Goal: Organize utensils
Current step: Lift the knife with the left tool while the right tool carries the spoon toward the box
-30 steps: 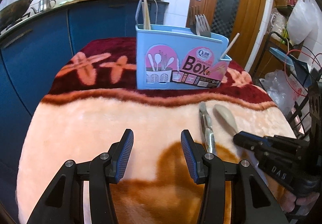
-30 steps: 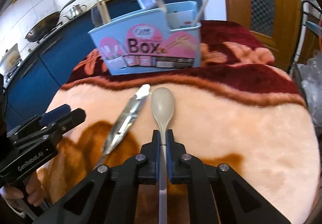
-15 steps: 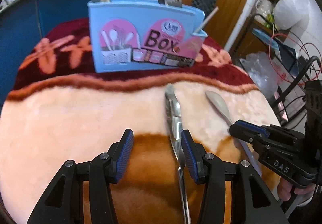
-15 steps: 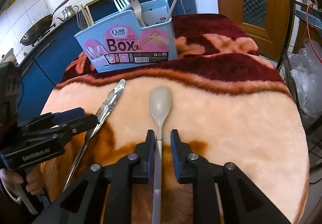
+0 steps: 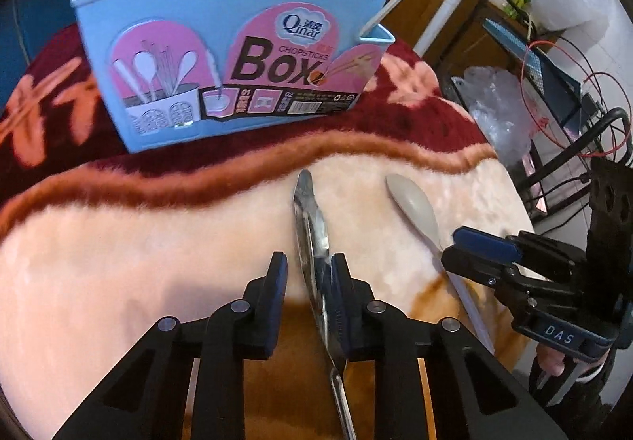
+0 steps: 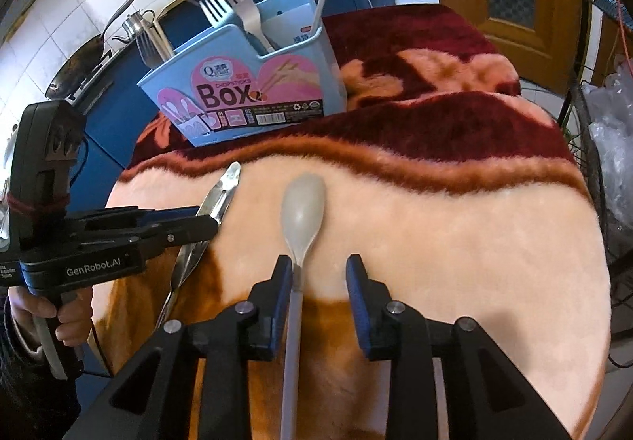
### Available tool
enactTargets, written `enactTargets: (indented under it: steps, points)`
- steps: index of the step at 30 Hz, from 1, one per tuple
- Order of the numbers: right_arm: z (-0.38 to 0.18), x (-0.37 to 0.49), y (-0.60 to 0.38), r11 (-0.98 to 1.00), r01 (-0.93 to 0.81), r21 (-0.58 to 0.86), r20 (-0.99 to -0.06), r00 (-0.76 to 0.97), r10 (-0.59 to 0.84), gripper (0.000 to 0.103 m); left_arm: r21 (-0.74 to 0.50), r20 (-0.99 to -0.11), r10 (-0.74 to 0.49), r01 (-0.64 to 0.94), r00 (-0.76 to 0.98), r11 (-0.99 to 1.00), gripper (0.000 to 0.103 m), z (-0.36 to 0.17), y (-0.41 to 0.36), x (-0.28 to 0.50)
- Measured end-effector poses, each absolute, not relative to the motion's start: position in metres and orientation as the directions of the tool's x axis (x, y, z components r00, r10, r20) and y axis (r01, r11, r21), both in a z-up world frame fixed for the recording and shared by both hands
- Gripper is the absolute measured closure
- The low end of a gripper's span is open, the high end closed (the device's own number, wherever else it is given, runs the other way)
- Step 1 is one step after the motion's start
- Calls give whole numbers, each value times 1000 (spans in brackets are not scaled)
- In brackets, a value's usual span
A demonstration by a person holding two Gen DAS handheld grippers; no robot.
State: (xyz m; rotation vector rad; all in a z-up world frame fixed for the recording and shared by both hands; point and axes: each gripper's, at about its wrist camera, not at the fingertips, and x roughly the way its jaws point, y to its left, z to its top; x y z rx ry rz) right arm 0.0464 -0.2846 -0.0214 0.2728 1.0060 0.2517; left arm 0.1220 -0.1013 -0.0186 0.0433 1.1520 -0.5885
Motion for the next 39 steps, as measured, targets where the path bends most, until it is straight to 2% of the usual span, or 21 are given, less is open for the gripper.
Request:
enactTargets:
  steps: [4, 6, 9, 17, 19, 21, 25, 32, 33, 34, 35, 39]
  points:
    - [-22, 57, -284, 932, -83, 354, -800, 490, 347, 72, -252, -880, -403, 471, 253, 845, 82, -18, -110, 129]
    - [-22, 63, -284, 930, -88, 358, -802, 481, 354, 72, -238, -882, -394, 478, 259, 846, 95, -18, -113, 130]
    - [-24, 73, -283, 923, -98, 371, -801, 469, 372, 71, -257, -874, -412, 475, 258, 842, 98, -18, -112, 131]
    - [-25, 93, -276, 910, -135, 393, -784, 468, 408, 69, -281, -802, -458, 436, 383, 855, 99, 0, -87, 122]
    - [-25, 94, -274, 910, -139, 390, -782, 472, 407, 75, -281, -782, -461, 422, 420, 862, 99, 6, -80, 119]
    - [-23, 91, -275, 902, -141, 408, -769, 479, 423, 75, -270, -758, -454, 407, 469, 872, 99, 15, -71, 117]
    - [-14, 81, -279, 880, -153, 449, -720, 522, 458, 76, -240, -705, -431, 383, 564, 892, 99, 33, -57, 114]
    - [16, 60, -274, 898, -206, 390, -621, 661, 421, 78, -212, -574, -391, 330, 720, 920, 100, 72, -38, 113]
    - [20, 58, -274, 900, -211, 380, -604, 681, 415, 80, -211, -557, -385, 323, 736, 923, 100, 76, -37, 113]
    - [23, 57, -274, 903, -215, 373, -592, 693, 410, 92, -211, -538, -378, 314, 754, 926, 100, 82, -35, 114]
    - [26, 56, -273, 905, -217, 366, -582, 705, 405, 98, -213, -515, -371, 303, 773, 929, 100, 88, -32, 116]
    - [33, 51, -272, 921, -215, 325, -561, 740, 371, 98, -196, -438, -339, 279, 833, 940, 100, 112, -27, 117]
